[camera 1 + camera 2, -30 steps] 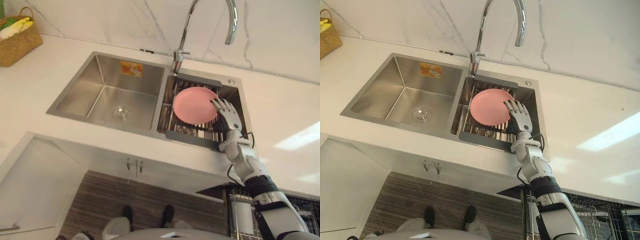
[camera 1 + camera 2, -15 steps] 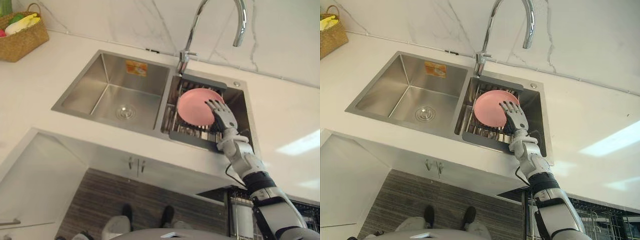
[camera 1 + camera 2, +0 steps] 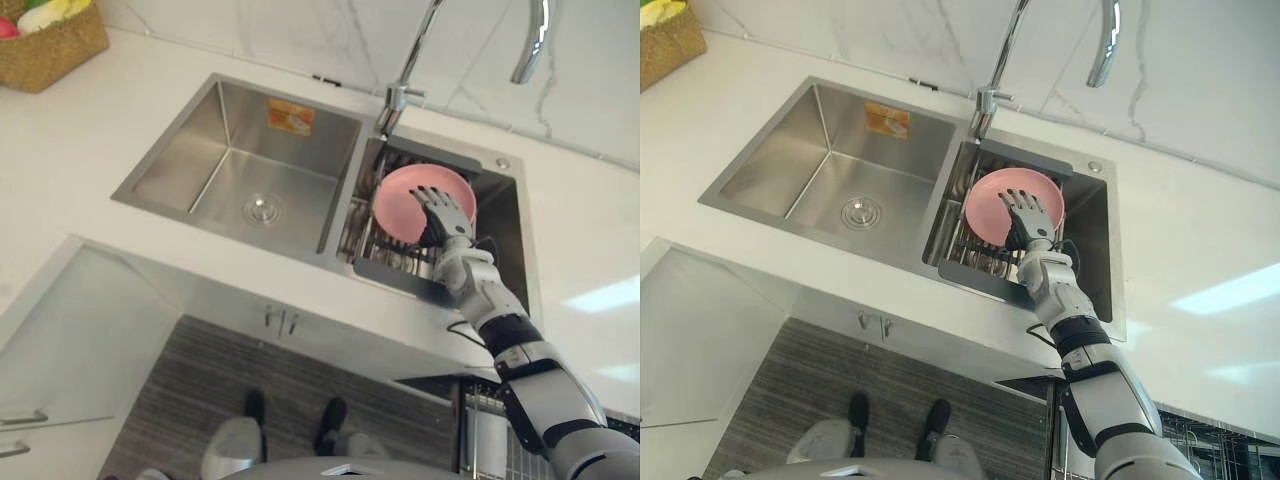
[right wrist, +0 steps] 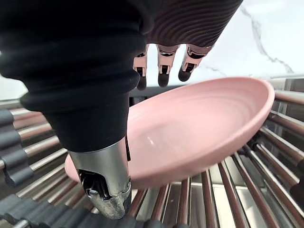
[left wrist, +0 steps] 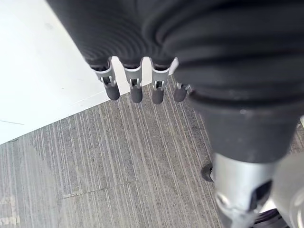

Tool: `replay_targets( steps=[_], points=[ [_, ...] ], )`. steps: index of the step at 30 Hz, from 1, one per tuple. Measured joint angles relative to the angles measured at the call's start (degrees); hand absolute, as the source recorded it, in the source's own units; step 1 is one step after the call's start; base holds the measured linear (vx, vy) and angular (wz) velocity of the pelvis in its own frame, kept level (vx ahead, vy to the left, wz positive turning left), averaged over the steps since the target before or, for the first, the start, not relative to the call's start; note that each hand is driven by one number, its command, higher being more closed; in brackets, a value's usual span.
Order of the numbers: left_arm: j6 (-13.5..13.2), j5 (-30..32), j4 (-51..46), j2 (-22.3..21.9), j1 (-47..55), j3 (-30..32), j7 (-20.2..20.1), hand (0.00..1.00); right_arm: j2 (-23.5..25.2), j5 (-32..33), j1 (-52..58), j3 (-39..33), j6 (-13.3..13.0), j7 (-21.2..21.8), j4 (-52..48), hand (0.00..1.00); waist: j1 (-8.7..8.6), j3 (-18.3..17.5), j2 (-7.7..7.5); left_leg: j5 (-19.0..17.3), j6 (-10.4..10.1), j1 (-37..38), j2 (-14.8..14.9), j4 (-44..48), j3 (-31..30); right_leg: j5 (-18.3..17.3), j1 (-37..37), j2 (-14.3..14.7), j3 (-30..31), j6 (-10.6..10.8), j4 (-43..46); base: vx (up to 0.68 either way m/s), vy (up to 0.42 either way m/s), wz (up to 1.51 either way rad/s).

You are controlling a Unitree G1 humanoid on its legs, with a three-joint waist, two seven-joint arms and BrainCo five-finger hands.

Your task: Walk over to the sink, pick up the cup, carry it to the dishwasher, place the cup inside the dishwasher, then close the dishwasher door

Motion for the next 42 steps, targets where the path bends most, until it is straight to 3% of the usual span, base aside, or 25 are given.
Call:
replay_targets(
  steps=[12, 17, 26, 35, 38, 42],
  points=[
    [0.6, -0.1, -0.1, 0.4, -2.4, -0.4, -2.2, 0.00, -2.1, 1.6, -5.0, 0.6, 1.8, 0.1, 1.9, 0.00, 0.13, 3.7, 0.41, -1.1, 0.2, -2.4, 0.4, 3.6, -0.1, -0.2, -1.7, 0.0, 0.4, -0.2, 2.0, 0.00, 0.005, 0.00],
    [0.6, -0.1, -0.2, 0.5, -2.9, -2.3, -2.4, 0.00, -4.0, 1.6, -5.4, 0.7, 1.8, -0.2, 2.0, 0.00, 0.99, 4.8, 1.48, -1.6, -0.1, -2.9, 0.5, 4.1, -0.2, -0.9, -2.1, -0.2, 0.3, -0.6, 2.7, -0.05, 0.012, 0.03],
    [0.7, -0.4, -0.3, 0.3, -2.9, -4.8, -2.7, 0.00, -5.2, 1.6, -6.5, 0.8, -0.6, -8.2, 2.5, 0.00, 1.02, 5.7, 1.91, -1.6, -0.1, -5.5, 0.8, 5.8, -0.6, -1.0, -4.0, -0.1, 0.1, -0.8, 3.4, -0.02, 0.002, 0.00],
    [-0.3, -0.5, -0.2, 0.4, -3.3, -4.9, -0.5, 0.00, -7.3, 1.5, -10.4, 1.0, -2.4, -15.2, 2.0, 0.00, -0.24, 7.9, 3.90, -0.8, 0.7, -7.6, 0.7, 6.4, -1.6, -0.9, -5.1, 0.0, -0.2, -1.1, 2.9, -0.05, 0.019, 0.05],
    [-1.4, -0.5, -0.2, 0.4, -4.4, -5.2, 0.9, 0.00, -9.1, 1.6, -12.8, 1.0, -2.1, -18.6, 2.0, 0.00, -0.29, 9.1, 5.23, -0.6, 0.8, -8.5, 0.8, 6.3, -1.5, -0.8, -5.7, 0.1, -0.2, -1.3, 2.2, -0.09, 0.025, 0.02],
    [-3.1, -0.5, -0.3, 0.7, -5.5, -7.0, 3.4, 0.00, -10.4, 2.2, -15.3, 1.3, 1.0, -19.9, 2.2, 0.00, -0.23, 10.0, 6.15, 2.2, 0.7, -8.3, 0.8, 3.3, -1.5, -0.1, -6.0, 0.6, -0.4, -2.1, 0.6, -0.06, 0.003, 0.06]
  ],
)
